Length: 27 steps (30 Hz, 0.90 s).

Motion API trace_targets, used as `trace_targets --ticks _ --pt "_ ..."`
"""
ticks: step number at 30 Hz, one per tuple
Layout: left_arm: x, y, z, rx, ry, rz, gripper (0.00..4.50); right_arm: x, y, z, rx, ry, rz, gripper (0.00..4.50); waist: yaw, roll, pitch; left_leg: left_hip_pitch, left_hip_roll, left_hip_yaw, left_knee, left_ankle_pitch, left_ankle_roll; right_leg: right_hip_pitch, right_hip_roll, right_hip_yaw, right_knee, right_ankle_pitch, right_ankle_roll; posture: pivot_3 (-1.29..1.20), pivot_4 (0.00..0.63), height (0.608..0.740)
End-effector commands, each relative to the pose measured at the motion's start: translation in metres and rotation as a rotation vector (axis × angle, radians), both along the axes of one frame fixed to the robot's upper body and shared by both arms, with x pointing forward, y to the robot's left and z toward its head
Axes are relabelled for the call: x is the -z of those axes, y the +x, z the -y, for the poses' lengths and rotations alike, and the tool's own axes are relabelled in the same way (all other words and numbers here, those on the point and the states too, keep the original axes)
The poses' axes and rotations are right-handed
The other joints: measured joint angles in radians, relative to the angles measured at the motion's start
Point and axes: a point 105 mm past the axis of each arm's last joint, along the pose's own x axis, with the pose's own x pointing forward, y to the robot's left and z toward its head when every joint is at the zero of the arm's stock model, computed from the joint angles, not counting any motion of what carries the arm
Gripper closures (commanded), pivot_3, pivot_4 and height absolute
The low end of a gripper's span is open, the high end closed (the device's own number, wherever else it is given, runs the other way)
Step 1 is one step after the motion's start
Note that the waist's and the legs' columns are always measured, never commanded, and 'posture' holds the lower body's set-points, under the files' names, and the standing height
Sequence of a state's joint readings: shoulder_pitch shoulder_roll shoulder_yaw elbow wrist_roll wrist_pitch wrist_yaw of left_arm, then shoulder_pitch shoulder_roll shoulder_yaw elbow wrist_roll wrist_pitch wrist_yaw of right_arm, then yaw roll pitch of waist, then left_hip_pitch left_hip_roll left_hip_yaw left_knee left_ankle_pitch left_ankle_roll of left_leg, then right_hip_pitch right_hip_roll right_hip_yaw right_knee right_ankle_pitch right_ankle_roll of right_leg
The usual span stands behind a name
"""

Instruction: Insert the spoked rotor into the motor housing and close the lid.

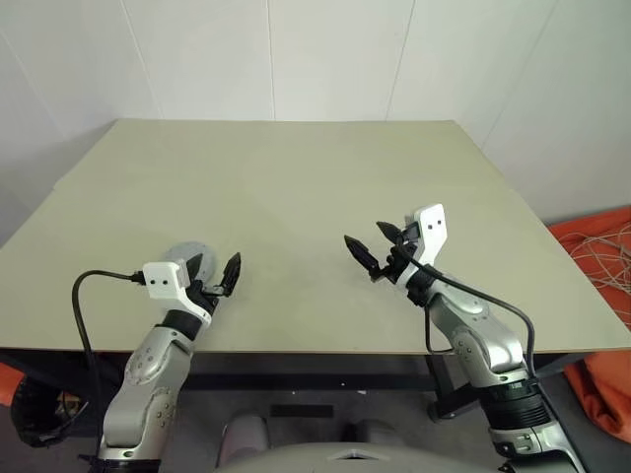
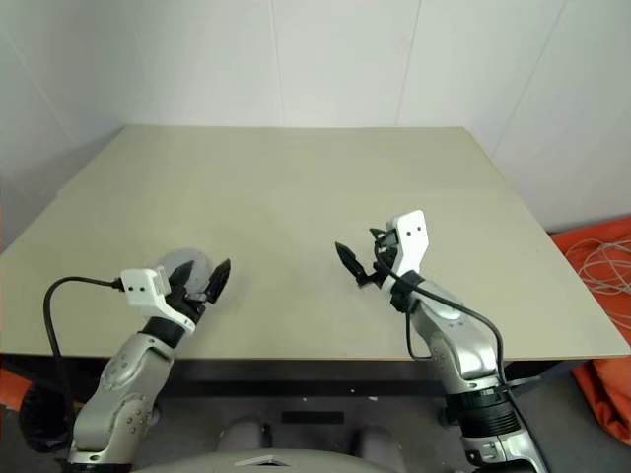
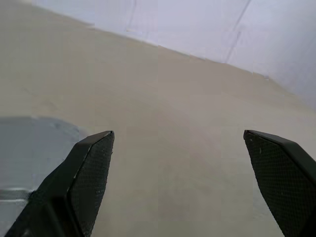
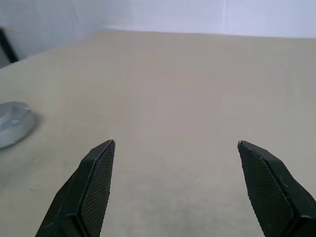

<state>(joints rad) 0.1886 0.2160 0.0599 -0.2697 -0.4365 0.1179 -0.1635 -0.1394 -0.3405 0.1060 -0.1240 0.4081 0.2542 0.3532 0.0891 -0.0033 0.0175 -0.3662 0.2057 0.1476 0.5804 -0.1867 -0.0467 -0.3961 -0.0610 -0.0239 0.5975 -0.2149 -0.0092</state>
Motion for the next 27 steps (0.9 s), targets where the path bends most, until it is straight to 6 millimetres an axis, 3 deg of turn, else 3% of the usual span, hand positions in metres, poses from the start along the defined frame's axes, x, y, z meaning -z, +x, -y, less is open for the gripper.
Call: trace_targets --ticks 1,5,11,27 --pt "-0.007 0.005 -0.004 -0.058 0.146 0.092 0.02 -0.009 0.001 0.011 0.072 -0.037 0.104 0.00 -0.001 0.000 0.000 0.000 0.000 0.000 0.000 0.000 0.000 0.000 0.000 0.000 0.000 0.000 0.000 0.00 0.000 0.740" --pt "-0.003 0.006 -0.011 -0.117 0.276 0.122 0.02 0.000 -0.002 0.025 0.146 -0.060 0.102 0.00 -0.004 0.001 0.001 0.000 0.000 0.000 -0.001 -0.001 0.002 0.000 0.000 0.000 0.000 0.000 0.000 0.00 0.000 0.740" --pt "-0.011 0.009 -0.010 -0.145 0.302 0.155 0.02 0.013 -0.012 0.036 0.212 -0.067 0.071 0.00 -0.013 0.002 0.002 0.002 0.000 0.000 -0.001 -0.002 0.004 0.002 0.000 0.001 0.000 0.000 -0.001 0.00 0.000 0.740" --pt "-0.022 0.005 -0.006 -0.190 0.298 0.172 0.02 0.014 -0.007 0.032 0.202 -0.064 0.057 0.00 -0.021 0.003 0.002 0.005 0.000 0.000 -0.001 -0.002 0.004 0.003 0.000 0.001 0.000 0.000 -0.001 0.00 0.000 0.740"
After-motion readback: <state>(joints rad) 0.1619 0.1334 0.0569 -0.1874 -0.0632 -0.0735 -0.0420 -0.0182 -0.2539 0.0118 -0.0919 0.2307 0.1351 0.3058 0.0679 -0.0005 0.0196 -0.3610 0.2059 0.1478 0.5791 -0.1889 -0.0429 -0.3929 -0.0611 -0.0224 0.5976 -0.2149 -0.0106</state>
